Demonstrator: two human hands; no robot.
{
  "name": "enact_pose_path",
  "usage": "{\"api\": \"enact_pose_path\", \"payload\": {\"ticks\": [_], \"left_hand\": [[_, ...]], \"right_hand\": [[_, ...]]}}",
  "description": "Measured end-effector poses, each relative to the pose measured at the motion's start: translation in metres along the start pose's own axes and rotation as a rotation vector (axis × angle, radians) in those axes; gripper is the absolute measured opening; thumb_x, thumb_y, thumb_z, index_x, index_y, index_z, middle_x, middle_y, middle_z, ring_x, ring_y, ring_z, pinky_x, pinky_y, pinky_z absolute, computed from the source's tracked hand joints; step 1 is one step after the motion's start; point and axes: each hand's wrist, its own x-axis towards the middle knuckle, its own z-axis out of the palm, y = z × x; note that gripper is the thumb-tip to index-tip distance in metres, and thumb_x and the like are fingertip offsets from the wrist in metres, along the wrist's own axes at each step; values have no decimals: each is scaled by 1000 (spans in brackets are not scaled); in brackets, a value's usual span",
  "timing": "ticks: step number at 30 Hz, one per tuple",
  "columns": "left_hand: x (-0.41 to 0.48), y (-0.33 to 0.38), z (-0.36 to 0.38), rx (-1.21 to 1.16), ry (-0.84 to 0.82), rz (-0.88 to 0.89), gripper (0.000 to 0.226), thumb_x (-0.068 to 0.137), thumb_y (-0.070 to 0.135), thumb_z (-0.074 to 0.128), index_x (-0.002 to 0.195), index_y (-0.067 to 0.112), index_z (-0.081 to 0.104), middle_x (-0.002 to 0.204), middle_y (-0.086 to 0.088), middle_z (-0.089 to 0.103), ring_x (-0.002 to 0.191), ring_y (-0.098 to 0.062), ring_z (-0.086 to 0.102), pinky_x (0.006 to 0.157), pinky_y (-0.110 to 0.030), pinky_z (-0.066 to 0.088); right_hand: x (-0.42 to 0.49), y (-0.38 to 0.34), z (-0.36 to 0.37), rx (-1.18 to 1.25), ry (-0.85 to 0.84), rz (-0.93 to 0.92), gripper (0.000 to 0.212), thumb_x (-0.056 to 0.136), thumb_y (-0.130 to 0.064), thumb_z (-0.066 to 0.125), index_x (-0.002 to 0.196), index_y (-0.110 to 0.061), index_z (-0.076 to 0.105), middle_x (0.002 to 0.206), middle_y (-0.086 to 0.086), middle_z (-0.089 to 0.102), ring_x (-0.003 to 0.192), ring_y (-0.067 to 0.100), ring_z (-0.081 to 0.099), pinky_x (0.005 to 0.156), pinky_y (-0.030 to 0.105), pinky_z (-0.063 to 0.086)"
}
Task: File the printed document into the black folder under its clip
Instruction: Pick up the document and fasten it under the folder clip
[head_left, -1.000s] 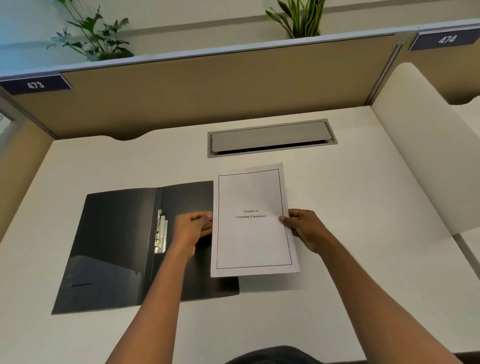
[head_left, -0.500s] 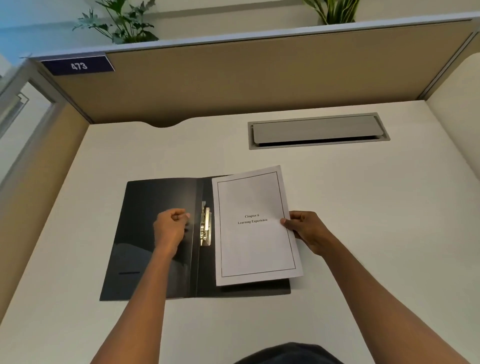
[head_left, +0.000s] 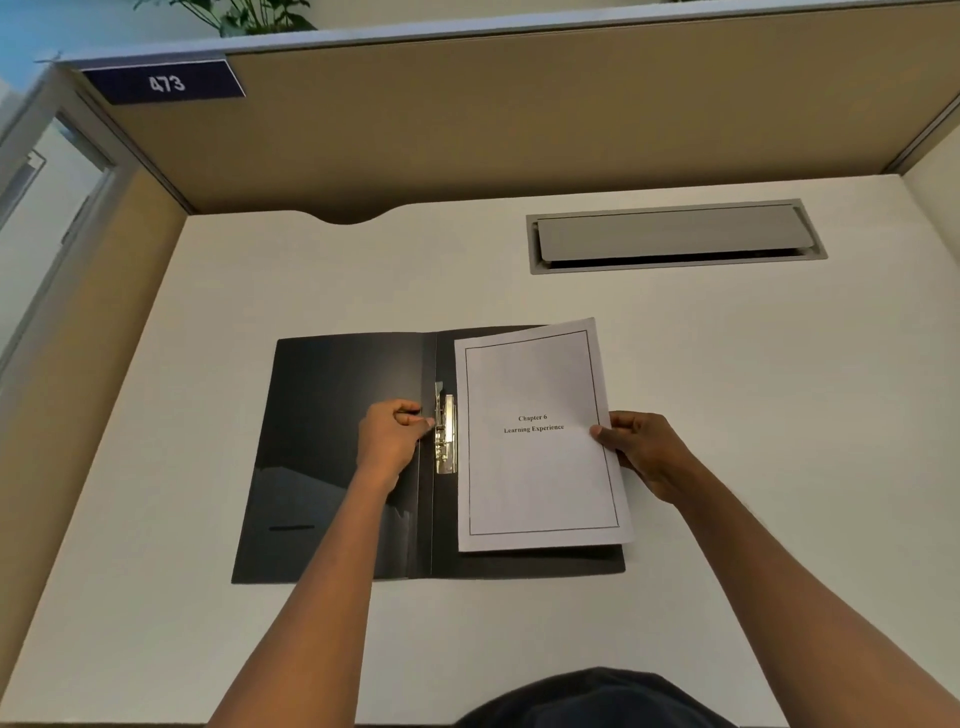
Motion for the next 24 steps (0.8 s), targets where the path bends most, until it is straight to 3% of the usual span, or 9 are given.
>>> {"api": "enact_pose_path", "payload": {"ticks": [8, 12, 16, 24], "left_hand": [[1, -1, -2, 0, -10, -8, 37, 87, 13, 80, 122, 9, 70, 101, -6, 76, 98, -21, 73, 98, -47, 59], [1, 0, -2, 12, -18, 7, 35, 87, 14, 79, 121, 11, 70, 96, -1, 76, 95, -17, 72, 97, -45, 59], [2, 0, -2, 21, -28, 27, 36, 88, 13, 79, 123, 11, 70, 95, 1, 74, 93, -14, 71, 98, -44, 59], [6, -2, 1, 30, -33, 40, 36, 89, 15, 79, 123, 12, 70, 92, 4, 74, 89, -10, 69, 94, -39, 59]], "right_hand": [[4, 2, 15, -37, 9, 9, 18, 91, -9, 73, 106, 2, 74, 103, 15, 78, 93, 28, 74, 93, 42, 60], [8, 3, 20, -35, 23, 14, 24, 90, -9, 74, 111, 4, 72, 106, 17, 77, 91, 25, 74, 89, 37, 60], [12, 5, 21, -39, 42, 24, 30, 90, -9, 75, 115, 4, 70, 109, 17, 76, 98, 30, 74, 95, 41, 59], [12, 12, 24, -48, 68, 33, 20, 89, -10, 75, 108, -2, 74, 102, 12, 79, 91, 27, 77, 85, 35, 62]]}}
